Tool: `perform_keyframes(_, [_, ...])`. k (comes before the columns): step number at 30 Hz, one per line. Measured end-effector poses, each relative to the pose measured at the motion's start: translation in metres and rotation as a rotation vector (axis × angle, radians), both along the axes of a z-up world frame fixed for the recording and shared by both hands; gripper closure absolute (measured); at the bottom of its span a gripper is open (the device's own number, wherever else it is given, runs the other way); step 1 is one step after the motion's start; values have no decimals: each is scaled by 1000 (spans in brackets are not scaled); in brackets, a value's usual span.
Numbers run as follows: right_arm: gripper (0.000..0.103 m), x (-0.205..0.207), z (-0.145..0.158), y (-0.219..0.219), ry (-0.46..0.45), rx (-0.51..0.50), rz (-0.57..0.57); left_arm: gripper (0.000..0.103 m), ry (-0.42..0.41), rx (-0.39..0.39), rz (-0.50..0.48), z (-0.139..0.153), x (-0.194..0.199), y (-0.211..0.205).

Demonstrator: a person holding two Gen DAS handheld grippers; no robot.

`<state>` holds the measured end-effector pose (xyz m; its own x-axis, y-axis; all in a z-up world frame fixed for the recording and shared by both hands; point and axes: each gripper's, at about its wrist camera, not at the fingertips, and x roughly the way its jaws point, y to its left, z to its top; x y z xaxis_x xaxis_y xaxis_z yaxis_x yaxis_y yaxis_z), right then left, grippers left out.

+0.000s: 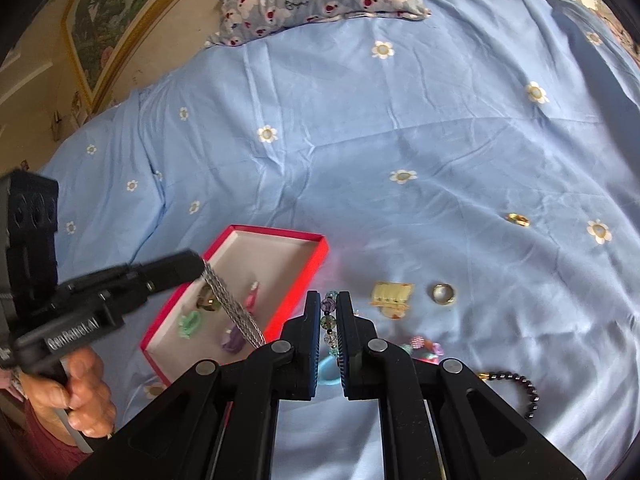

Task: Organize jewelry
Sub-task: 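Carry the chain and beaded bracelet into the red box and open both tools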

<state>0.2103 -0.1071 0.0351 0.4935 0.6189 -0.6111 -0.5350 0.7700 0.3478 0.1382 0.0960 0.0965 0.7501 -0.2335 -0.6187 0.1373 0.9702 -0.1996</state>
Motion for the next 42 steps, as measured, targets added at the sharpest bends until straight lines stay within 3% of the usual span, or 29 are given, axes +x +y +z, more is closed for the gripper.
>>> perform_keyframes(7, [96,-7,-1,29,12,20,70,99,-17,-3,41,11,-11,24])
perform_keyframes(24, [96,-19,-14,106,59,37,217,99,66,-25,175,-23,-29,86])
perform_keyframes(42, [96,-20,-80,163,163,-65,275,99,199,-63,298,-89,-48,141])
